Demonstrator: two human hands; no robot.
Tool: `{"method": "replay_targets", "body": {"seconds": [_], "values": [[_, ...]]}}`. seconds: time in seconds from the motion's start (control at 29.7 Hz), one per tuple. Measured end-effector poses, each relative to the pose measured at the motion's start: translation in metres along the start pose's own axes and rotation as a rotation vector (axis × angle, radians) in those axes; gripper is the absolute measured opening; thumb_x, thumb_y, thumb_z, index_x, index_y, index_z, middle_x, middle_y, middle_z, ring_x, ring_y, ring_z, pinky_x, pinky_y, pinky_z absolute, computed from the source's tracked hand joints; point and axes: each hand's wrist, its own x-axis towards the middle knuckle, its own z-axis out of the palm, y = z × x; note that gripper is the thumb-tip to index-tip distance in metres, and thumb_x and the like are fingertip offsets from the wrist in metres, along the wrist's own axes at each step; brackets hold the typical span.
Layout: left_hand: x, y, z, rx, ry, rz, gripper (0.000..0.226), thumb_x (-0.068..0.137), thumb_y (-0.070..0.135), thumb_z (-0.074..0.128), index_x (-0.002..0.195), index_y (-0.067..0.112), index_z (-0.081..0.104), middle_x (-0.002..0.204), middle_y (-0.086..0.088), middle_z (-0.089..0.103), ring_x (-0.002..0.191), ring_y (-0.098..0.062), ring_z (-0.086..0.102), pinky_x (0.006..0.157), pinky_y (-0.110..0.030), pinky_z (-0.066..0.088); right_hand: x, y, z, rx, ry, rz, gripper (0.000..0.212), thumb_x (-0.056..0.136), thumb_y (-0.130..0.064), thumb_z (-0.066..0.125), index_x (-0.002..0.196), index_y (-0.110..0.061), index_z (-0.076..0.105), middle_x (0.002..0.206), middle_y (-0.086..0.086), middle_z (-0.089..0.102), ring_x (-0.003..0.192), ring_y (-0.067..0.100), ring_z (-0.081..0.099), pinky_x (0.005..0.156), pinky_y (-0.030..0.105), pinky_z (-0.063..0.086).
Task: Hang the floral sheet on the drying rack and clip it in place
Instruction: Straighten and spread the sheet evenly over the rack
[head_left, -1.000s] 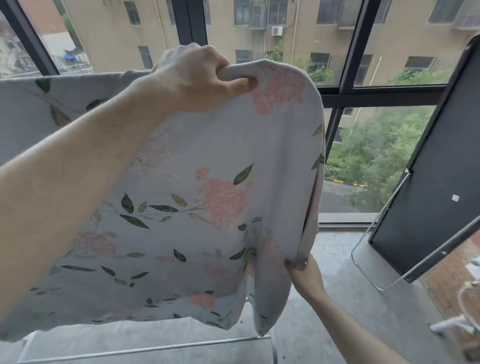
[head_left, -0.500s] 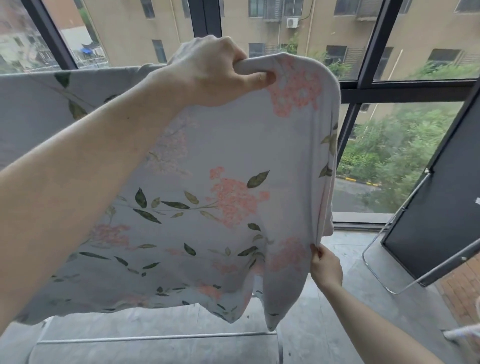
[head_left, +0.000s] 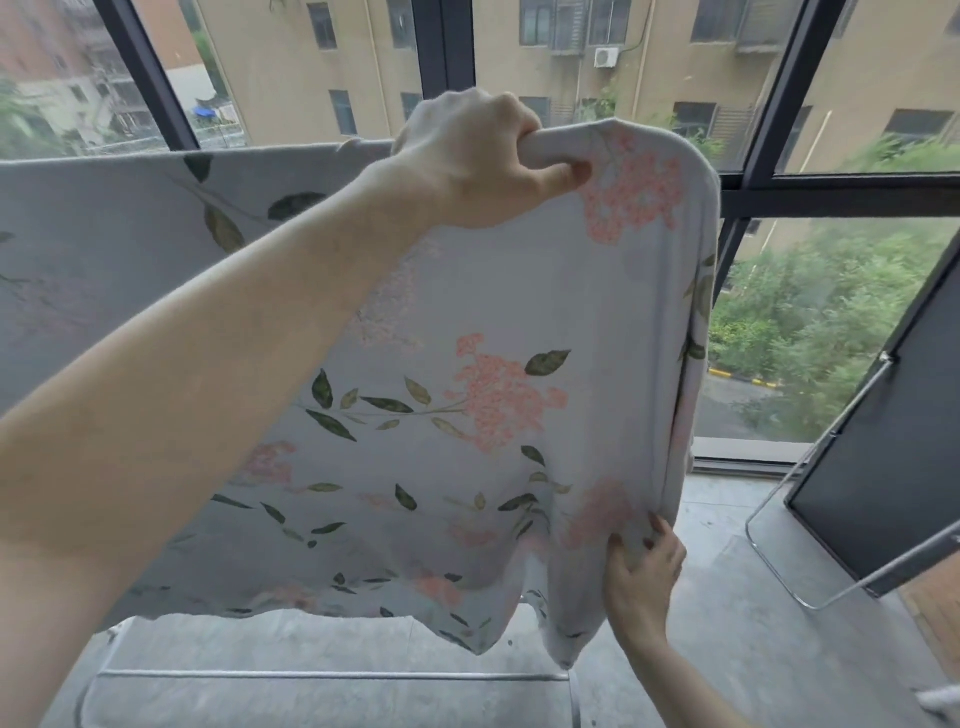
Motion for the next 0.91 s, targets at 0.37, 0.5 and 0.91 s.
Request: {"method": "replay_targets", "body": {"seconds": [0.37,0.5,0.91], "values": [[-0.083,-0.070,-0.025,-0.022,0.073,0.052,0.066,0.087,0.054,0.065,0.144,0.029,0.045,0.139,0.003,0.053,0.127,-0.023,0.049,0.115,-0.041,0.029,-0.040,-0.245,0.003,0.311,-0.076,-0.678,0.051,0.092,-0.001,0.066,0.131,-0.026,0.044,0.126,0.001,0.048,0.111,0.017,0.055,0.092,0.027,0.048],[-0.147,-0.148,-0.056,0.004,0.058,-0.090,0.075,0.086,0.048,0.071,0.150,0.025,0.039,0.149,0.000,0.043,0.138,-0.026,0.039,0.119,-0.043,0.027,-0.086,-0.302,0.029,0.234,-0.180,-0.819,0.052,0.093,-0.006,0.066,0.133,-0.028,0.041,0.134,-0.002,0.042,0.118,0.009,0.050,0.095,0.021,0.047],[-0.411,-0.368,-0.155,0.138,-0.046,-0.531,0.068,0.085,0.043,0.075,0.145,0.025,0.049,0.154,0.005,0.039,0.143,-0.025,0.038,0.118,-0.047,0.031,-0.270,-0.443,0.195,0.110,-0.493,-1.162,0.055,0.089,-0.016,0.067,0.139,-0.025,0.046,0.143,-0.008,0.043,0.131,0.013,0.039,0.109,0.028,0.036]]}}
